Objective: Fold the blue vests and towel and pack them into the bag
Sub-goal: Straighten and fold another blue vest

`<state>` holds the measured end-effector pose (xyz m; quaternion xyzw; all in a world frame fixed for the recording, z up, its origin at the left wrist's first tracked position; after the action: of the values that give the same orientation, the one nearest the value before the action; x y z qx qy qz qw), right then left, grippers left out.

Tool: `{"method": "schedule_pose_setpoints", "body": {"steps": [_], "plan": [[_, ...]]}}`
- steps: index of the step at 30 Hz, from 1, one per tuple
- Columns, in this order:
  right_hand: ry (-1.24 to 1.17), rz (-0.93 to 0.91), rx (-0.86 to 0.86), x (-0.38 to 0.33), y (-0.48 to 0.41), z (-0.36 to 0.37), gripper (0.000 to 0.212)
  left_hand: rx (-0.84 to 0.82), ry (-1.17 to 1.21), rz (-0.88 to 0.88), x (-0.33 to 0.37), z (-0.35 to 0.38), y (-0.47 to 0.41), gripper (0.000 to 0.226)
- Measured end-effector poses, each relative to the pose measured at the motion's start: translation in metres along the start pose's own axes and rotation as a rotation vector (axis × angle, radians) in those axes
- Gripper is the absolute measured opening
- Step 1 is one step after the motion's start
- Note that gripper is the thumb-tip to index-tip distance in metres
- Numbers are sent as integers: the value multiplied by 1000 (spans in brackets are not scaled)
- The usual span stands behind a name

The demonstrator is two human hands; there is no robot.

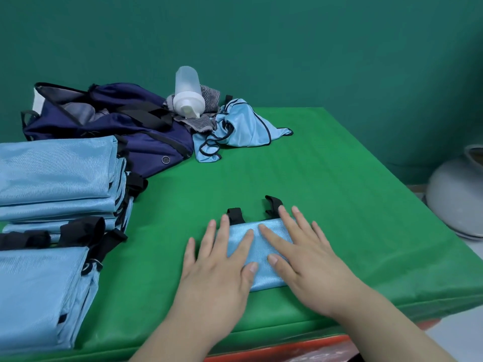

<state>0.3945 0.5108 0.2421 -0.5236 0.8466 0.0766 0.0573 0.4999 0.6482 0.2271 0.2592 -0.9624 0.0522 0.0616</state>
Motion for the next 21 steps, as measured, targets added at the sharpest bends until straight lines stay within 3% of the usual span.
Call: {"method": "schedule_pose_setpoints", "body": {"steps": [5, 13, 17, 21], "plan": [[-114, 167, -25, 25, -2, -3, 50, -81, 21, -154, -12, -6, 4, 74], [-340, 111, 83, 30, -2, -7, 47, -29, 140, -131, -20, -18, 3, 80], [-399, 115, 146, 29, -1, -10, 44, 46, 278, -160, -25, -21, 1, 47], [-460, 102, 224, 30, 0, -10, 42, 152, 410, -133, -21, -28, 4, 38]]}}
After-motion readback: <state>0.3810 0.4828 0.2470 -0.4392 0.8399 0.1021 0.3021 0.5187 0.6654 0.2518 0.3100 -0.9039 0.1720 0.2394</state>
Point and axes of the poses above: each hand's wrist, its own y-axis away from the middle knuckle, its own z-axis out of the palm, x = y × z, the point moved 5 cm from there along -y, towards the middle knuckle, and after that the axes turned 4 degrees about z, right-handed, at the moved point
